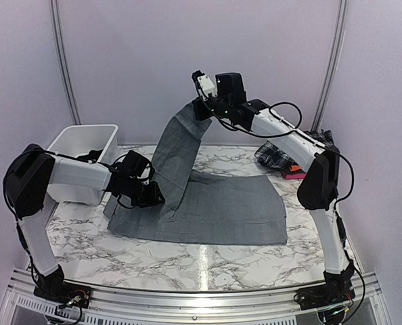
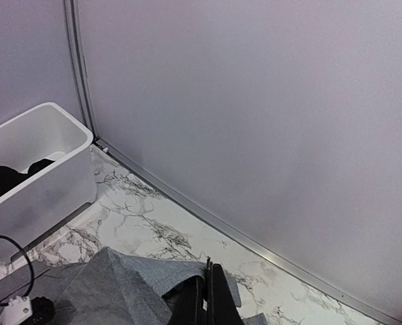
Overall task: Fold and stack the mixed laundry pile
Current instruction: Adjust the 1/3-folded tank top at the center of the board.
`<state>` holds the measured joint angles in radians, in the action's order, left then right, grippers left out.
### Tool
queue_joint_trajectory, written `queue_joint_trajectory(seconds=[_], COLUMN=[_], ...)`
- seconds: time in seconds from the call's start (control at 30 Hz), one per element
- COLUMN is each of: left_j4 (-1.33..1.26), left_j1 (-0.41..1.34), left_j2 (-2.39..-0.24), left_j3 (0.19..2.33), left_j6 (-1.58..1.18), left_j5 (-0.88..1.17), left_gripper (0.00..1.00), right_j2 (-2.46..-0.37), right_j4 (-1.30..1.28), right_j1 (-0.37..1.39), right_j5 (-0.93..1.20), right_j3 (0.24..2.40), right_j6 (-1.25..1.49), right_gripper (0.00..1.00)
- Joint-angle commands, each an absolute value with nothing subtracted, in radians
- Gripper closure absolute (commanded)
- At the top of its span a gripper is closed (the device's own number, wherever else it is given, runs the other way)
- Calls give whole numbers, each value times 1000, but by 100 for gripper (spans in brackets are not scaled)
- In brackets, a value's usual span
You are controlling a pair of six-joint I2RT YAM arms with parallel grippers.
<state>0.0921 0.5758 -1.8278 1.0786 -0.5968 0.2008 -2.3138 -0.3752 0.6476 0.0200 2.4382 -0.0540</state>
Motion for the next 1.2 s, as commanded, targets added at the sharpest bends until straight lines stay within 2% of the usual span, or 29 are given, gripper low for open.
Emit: queue_joint_trajectory(seconds=[0.0,0.1,0.33,0.47,0.57,0.67,0.77,0.93,1.17], left_j4=[97,131,141,149,144,154,180,200,206], left_j1=[573,573,561,527,509,490,466,450,443], left_j2=[-1912,-1915,-1739,-1576,-1473,-1410,-1399,-1414,-1432], left_j3=[1125,1114,1058,1004,946,911,909,926,914], left_j6=[-585,-594,-574,-594,-593,-594,-585,-574,-579], left_j5=[174,97,50,68,70,43,36,57,77], left_gripper=[71,73,33,23,16,3,1,1,1], right_j2=[-2299,-2286,-2224,-2118,-2010,-1899,-1807,-1701,-1636], right_j4=[-338,-342,-383,-417,-397,-369,-361,-401,-506], right_j1=[677,688,711,719,720,719,722,725,725], right_j5=[60,70,114,162,236,335,408,473,429], right_j3=[2460,2442,2394,2274,2094,1876,1621,1333,1201], right_j6=[-35,-30,-8,32,64,90,102,104,91], right_gripper=[100,100,100,100,100,100,100,100,100])
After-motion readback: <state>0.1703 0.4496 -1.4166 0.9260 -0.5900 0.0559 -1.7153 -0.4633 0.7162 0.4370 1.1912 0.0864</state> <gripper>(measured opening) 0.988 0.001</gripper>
